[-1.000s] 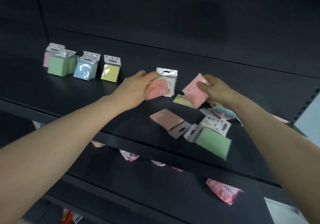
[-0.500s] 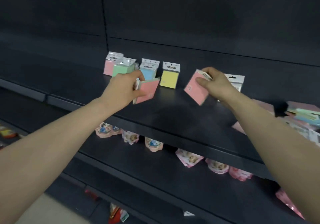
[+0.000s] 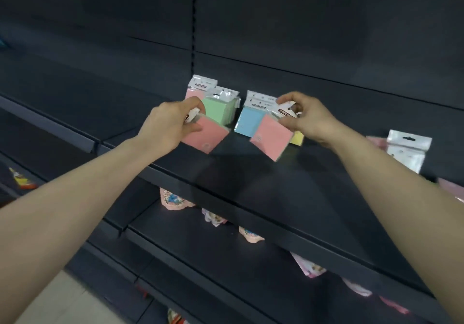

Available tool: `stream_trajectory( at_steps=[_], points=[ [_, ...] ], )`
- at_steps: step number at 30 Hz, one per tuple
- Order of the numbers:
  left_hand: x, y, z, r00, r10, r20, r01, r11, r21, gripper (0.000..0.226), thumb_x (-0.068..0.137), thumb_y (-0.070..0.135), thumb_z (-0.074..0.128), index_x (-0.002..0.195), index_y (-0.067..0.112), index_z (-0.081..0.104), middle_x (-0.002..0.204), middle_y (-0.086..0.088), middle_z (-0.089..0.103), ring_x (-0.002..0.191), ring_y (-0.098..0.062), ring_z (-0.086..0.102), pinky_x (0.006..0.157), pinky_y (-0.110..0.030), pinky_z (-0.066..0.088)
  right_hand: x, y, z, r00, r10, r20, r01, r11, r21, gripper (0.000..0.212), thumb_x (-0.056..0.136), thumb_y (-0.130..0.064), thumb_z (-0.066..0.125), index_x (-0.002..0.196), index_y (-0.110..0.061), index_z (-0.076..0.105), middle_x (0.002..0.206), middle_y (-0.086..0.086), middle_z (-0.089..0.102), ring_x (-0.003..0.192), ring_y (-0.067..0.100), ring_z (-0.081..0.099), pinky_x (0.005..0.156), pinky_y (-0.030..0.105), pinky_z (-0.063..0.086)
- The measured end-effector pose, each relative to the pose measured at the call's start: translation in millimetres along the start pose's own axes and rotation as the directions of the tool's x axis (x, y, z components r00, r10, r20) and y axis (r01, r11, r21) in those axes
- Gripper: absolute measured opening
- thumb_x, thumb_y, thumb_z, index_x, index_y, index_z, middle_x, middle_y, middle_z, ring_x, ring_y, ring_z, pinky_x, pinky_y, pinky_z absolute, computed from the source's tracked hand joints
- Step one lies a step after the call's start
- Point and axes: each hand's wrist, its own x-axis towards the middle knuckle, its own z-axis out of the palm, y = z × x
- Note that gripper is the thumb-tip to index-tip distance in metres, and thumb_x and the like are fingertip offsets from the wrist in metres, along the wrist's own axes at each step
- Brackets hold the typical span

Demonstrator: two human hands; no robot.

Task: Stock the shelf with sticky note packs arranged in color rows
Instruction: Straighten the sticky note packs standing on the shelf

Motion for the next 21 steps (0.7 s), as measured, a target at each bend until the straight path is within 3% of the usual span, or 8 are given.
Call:
stream_trajectory(
  at_steps=[3,5,8,13,17,21],
  points=[
    [14.6,-18.0,-8.2,0.996,-0.080,-0.036,0.078,0.996,-0.053,0.047,0.079,0.027,0.076,0.114,0.029,0.044,0.075,0.002,0.056,0.069,-0.025,0.058,0.063,-0.037,0.051,40.7,-17.2,14.6,0.997,-0.006,0.076,0.010,0.999,-0.044,0.066,0.074,-0.021,0.080,0.132,-0.033,0.052,0.107,0.004,0.064,0.090,0.021,0.061,0.090,0.036,0.050],
    [25.3,-35.4,-12.9,0.990,-0.124,-0.065,0.121,0.991,-0.051,0.049,0.076,0.028,0.079,0.113,0.024,0.046,0.080,0.003,0.058,0.074,-0.024,0.059,0.065,-0.034,0.049,68.2,-31.5,28.8,0.995,-0.045,0.094,0.051,0.997,-0.063,0.043,0.073,-0.020,0.080,0.113,-0.027,0.066,0.103,0.002,0.071,0.092,0.025,0.067,0.092,0.042,0.053],
    [38.9,-64.4,-16.9,0.988,-0.121,-0.093,0.121,0.993,-0.012,0.032,0.077,0.030,0.078,0.098,0.014,0.058,0.080,-0.002,0.063,0.074,-0.026,0.060,0.062,-0.033,0.047,100.6,-57.4,56.7,0.993,-0.094,0.073,0.097,0.995,-0.030,0.015,0.075,-0.020,0.080,0.089,-0.020,0.073,0.087,-0.003,0.075,0.085,0.020,0.070,0.086,0.042,0.055],
    [64.7,-115.8,-20.2,0.991,-0.073,-0.111,0.076,0.997,0.026,0.023,0.081,0.029,0.073,0.102,0.019,0.068,0.084,-0.001,0.067,0.079,-0.026,0.060,0.068,-0.034,0.048,147.4,-89.7,106.5,0.989,-0.148,0.001,0.148,0.989,0.005,0.008,0.075,-0.022,0.077,0.081,-0.020,0.072,0.080,0.000,0.074,0.069,0.011,0.064,0.073,0.036,0.055],
    [92.2,-165.8,-22.4,0.994,0.050,-0.101,-0.043,0.997,0.070,0.018,0.084,0.030,0.070,0.100,0.021,0.069,0.078,0.000,0.066,0.074,-0.025,0.060,0.064,-0.031,0.044,179.2,-108.6,139.7,0.985,-0.167,-0.051,0.167,0.986,-0.022,0.005,0.077,-0.023,0.075,0.079,-0.022,0.071,0.073,-0.005,0.069,0.060,0.008,0.057,0.055,0.026,0.048],
    [118.8,-204.7,-31.3,0.989,0.129,-0.070,-0.124,0.990,0.069,0.019,0.084,0.030,0.070,0.101,0.021,0.069,0.079,0.001,0.068,0.073,-0.024,0.061,0.067,-0.034,0.049,206.9,-114.1,174.5,0.983,-0.176,-0.053,0.162,0.964,-0.209,0.008,0.076,-0.026,0.075,0.075,-0.030,0.069,0.078,-0.010,0.068,0.087,0.017,0.062,0.073,0.030,0.049]
  ],
)
